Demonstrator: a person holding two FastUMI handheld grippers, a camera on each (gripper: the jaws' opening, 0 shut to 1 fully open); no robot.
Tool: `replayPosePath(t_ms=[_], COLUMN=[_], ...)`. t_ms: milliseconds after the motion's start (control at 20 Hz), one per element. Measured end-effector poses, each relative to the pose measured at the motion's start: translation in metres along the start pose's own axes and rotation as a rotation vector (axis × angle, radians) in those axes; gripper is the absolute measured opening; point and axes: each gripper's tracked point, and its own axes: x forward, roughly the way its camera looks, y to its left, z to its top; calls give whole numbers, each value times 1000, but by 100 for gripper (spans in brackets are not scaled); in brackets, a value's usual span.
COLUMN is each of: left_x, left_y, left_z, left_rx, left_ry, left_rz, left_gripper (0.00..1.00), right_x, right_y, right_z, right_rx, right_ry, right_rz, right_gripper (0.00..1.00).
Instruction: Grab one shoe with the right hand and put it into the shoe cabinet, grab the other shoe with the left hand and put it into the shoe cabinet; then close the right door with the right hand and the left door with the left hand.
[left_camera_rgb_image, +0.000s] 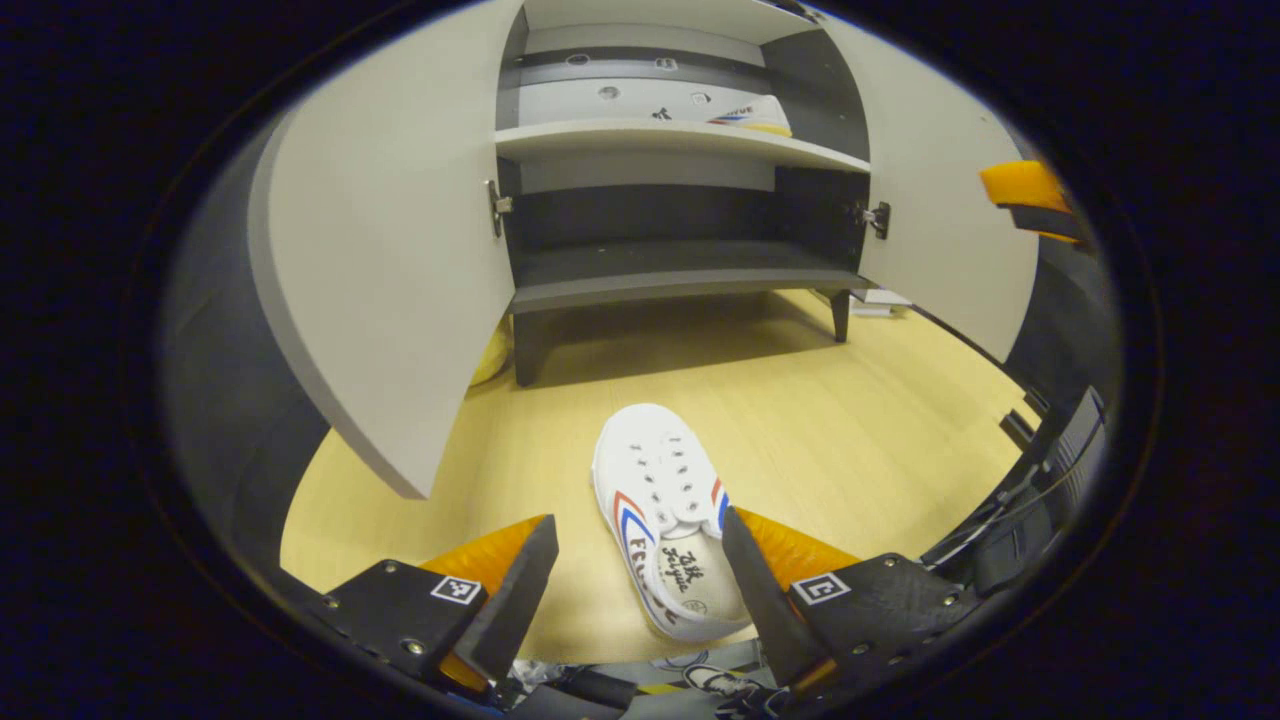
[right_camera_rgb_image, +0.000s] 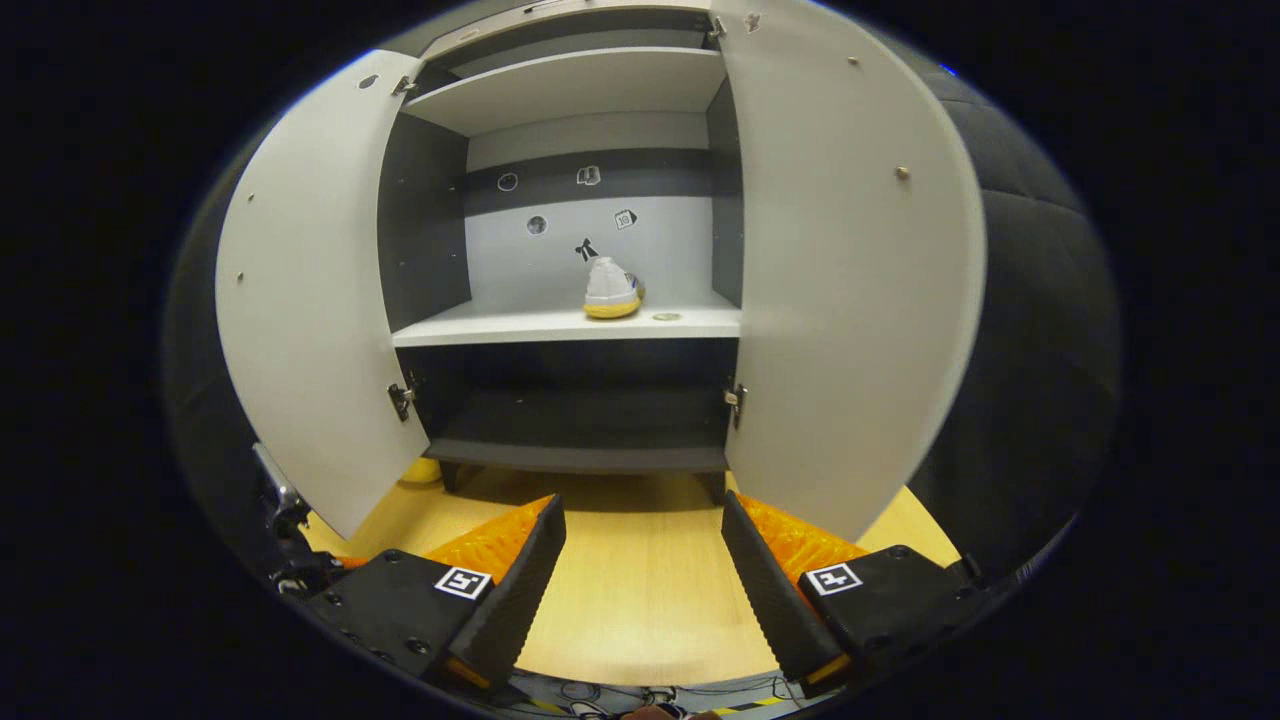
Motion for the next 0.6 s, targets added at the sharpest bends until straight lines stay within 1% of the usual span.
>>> replayPosePath(t_ms=[100,150,250,400,450,500,550,600], left_x=[12,18,25,35,40,41,43,45], left_y=[3,3,1,-1,1,2,3,3], left_z=[-7,-10,-14,-21,-23,-27,-30,-31], left_rx=[24,24,21,32,31,27,24,15], left_ry=[29,39,57,79,84,95,102,109], left_rz=[3,-2,-19,-37,-28,-27,-26,-29], left_gripper=[95,94,94,94,92,72,61,66], right_x=[-20,-30,-46,-68,-75,-81,-87,-91], right_y=[-24,-36,-61,-100,-114,-126,-138,-148], right_z=[-19,-28,-44,-57,-60,-62,-64,-66], right_rx=[-2,2,22,66,73,76,74,73], right_ry=[24,37,67,95,97,99,100,101], right_rz=[-58,-93,-159,-259,-294,-327,-356,-380], right_gripper=[98,98,98,100,100,100,100,100])
